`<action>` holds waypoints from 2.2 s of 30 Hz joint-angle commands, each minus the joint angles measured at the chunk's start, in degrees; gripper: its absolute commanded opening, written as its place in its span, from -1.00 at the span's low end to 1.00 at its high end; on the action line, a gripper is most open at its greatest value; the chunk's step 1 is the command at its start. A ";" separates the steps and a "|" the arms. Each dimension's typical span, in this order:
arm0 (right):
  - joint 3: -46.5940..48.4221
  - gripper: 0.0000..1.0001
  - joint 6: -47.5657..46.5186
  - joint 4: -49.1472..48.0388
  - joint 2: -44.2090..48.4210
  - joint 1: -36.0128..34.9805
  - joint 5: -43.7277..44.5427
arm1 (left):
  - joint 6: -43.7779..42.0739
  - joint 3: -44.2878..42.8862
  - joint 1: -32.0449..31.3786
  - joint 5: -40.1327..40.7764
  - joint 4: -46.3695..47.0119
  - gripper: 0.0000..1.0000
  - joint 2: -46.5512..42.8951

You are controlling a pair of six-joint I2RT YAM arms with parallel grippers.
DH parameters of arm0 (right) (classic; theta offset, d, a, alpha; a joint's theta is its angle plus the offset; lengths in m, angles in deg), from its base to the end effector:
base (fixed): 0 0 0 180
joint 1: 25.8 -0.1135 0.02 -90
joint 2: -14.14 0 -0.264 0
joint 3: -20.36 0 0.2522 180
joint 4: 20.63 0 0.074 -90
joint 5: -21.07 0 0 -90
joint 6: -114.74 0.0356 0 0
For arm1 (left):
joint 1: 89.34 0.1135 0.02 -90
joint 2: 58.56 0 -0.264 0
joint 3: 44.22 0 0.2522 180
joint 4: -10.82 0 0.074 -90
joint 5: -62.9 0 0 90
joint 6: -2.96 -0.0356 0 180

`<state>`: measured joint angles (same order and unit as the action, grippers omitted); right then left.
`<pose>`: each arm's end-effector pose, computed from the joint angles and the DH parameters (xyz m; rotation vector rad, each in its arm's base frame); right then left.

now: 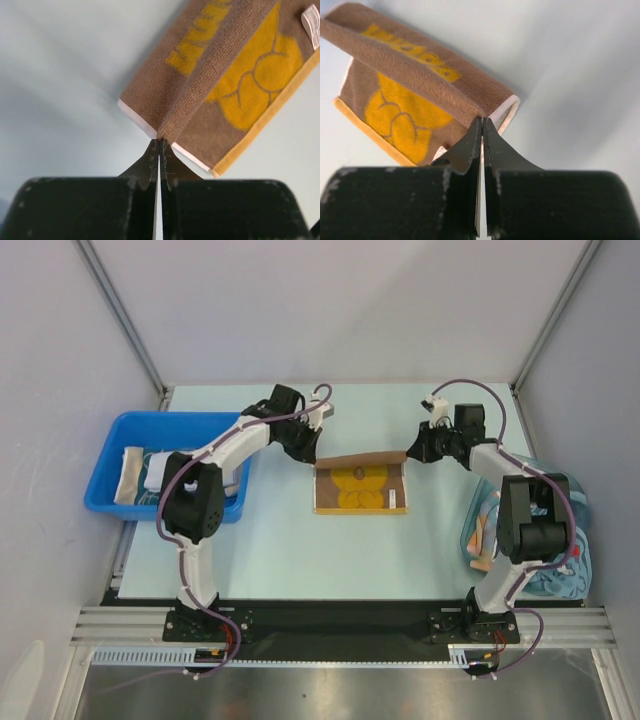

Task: Fold and stack the towels
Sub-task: Fold the towel

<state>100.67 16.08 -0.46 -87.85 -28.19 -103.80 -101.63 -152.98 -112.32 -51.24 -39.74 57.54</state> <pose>0.3849 0.0364 0.2097 -0.5191 2.1600 0.6361 0.4020 -0.1863 0.2282 0.9705 2.3657 -0.5980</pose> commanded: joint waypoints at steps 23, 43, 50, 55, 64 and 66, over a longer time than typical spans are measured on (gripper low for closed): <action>-16.71 -1.00 8.40 0.88 17.18 -5.51 12.01 | 5.10 21.43 -4.53 -0.30 8.85 -0.99 -15.10; -19.35 -0.97 13.23 5.97 18.50 -7.98 16.24 | 6.50 24.87 -6.11 2.60 8.41 -1.00 -14.14; -17.86 -0.46 15.26 10.28 17.36 -7.36 17.65 | 6.15 24.43 -6.99 1.12 5.60 -0.63 -14.05; -13.73 -0.27 16.40 16.08 17.80 -7.01 18.08 | 5.89 22.84 -7.43 -0.64 3.05 -0.32 -16.68; -6.96 -0.33 22.02 18.72 14.55 -13.06 21.68 | 12.91 24.68 -7.34 3.82 7.17 -0.21 -20.03; -6.25 -0.34 22.81 19.42 12.44 -13.60 22.13 | 17.30 26.35 -7.25 5.68 8.76 -0.17 -19.85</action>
<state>92.23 36.73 16.72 -72.86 -40.24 -83.61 -90.44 -128.00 -119.44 -48.64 -34.08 39.57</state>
